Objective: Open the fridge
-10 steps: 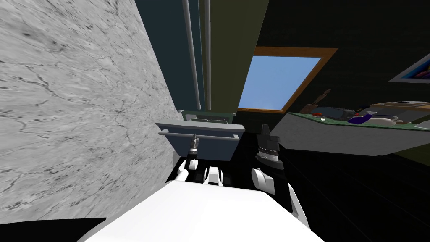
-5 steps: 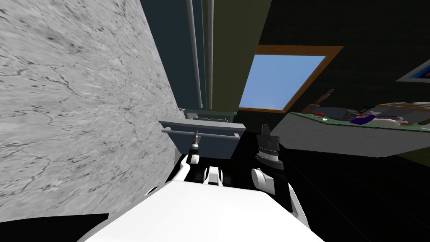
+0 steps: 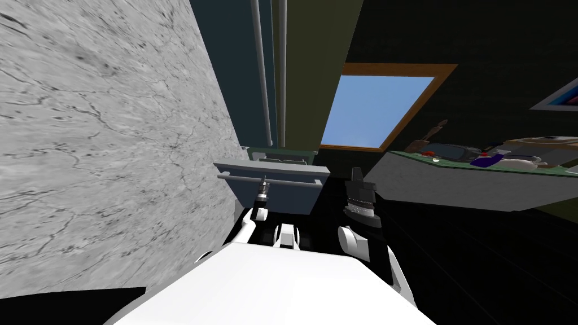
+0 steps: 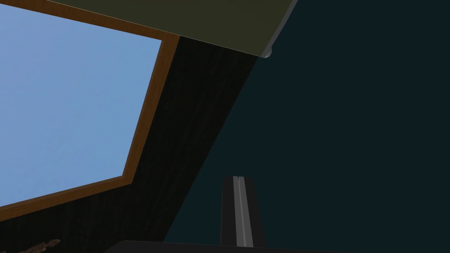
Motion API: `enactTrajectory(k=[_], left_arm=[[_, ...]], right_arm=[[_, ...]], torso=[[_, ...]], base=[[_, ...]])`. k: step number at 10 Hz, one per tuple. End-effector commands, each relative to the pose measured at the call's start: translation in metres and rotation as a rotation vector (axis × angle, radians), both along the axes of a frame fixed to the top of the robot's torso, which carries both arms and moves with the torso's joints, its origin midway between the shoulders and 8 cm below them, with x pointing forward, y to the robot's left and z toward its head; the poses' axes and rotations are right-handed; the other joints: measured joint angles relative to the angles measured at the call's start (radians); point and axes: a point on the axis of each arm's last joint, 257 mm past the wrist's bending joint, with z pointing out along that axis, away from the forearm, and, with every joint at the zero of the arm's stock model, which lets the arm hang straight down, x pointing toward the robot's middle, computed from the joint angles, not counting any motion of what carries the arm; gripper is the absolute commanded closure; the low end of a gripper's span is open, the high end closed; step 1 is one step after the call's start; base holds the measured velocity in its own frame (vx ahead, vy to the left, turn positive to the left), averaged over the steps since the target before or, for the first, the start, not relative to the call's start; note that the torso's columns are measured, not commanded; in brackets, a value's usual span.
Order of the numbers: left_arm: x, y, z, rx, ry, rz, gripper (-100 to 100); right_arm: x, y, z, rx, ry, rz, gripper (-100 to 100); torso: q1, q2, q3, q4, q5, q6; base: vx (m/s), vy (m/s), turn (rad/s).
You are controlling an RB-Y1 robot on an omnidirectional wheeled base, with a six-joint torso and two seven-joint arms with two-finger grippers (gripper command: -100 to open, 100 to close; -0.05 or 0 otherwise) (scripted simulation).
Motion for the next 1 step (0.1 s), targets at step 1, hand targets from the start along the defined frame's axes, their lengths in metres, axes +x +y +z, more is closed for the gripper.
enactTrajectory(k=[1], left_arm=[[-0.0001, 0.0001, -0.0004, 0.000, 0.001, 0.000, 0]], right_arm=[[0.0000, 0.0000, 0.0000, 0.000, 0.000, 0.000, 0]], torso=[[0.000, 0.000, 0.000, 0.000, 0.000, 0.000]], base=[[0.000, 0.000, 0.000]])
